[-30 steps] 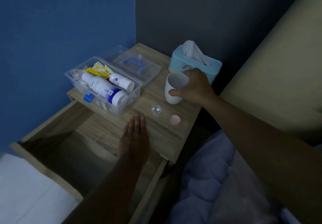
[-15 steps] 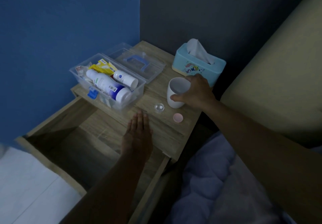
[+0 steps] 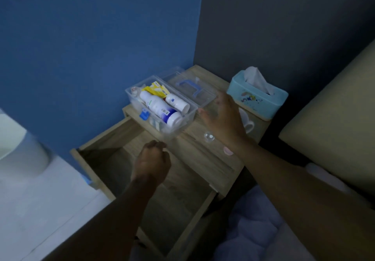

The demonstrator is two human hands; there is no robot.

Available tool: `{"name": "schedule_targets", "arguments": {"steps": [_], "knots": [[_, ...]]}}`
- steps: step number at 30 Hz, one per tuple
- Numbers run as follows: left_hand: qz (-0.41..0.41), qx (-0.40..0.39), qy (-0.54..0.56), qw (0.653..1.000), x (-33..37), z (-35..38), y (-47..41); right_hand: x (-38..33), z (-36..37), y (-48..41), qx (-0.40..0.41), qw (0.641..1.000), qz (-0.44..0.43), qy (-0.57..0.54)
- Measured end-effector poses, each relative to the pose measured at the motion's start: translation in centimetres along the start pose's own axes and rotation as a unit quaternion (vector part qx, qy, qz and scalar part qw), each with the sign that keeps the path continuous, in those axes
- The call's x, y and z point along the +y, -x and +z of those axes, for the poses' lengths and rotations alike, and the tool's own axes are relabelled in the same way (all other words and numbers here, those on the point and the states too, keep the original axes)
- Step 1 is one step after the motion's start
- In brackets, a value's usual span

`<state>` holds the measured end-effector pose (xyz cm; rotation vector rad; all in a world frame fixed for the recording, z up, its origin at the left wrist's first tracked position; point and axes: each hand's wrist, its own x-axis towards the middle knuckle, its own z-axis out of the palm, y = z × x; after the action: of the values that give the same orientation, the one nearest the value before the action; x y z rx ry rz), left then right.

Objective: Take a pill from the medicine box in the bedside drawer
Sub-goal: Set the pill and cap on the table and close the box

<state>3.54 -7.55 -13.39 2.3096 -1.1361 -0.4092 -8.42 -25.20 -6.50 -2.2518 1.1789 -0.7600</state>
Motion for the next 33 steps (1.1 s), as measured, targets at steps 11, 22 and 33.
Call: {"name": "schedule_targets", "arguments": {"steps": [11,22,33], "knots": [[0.069,0.065,-0.016,0.995,-2.8,-3.1,-5.0,-1.7,6.6,-5.3,-0.086,0.787,0.408,-0.455],[0.135,0.016,-0.028,0.990,-3.5,-3.1,-5.9,-2.2,4.6,-7.2,0.002,0.764,0.358,-0.537],[0.115,-0.024,0.003,0.993,-2.9,-3.6,-6.1,-4.5,4.8,-2.9,0.047,0.988,-0.005,-0.144]]}}
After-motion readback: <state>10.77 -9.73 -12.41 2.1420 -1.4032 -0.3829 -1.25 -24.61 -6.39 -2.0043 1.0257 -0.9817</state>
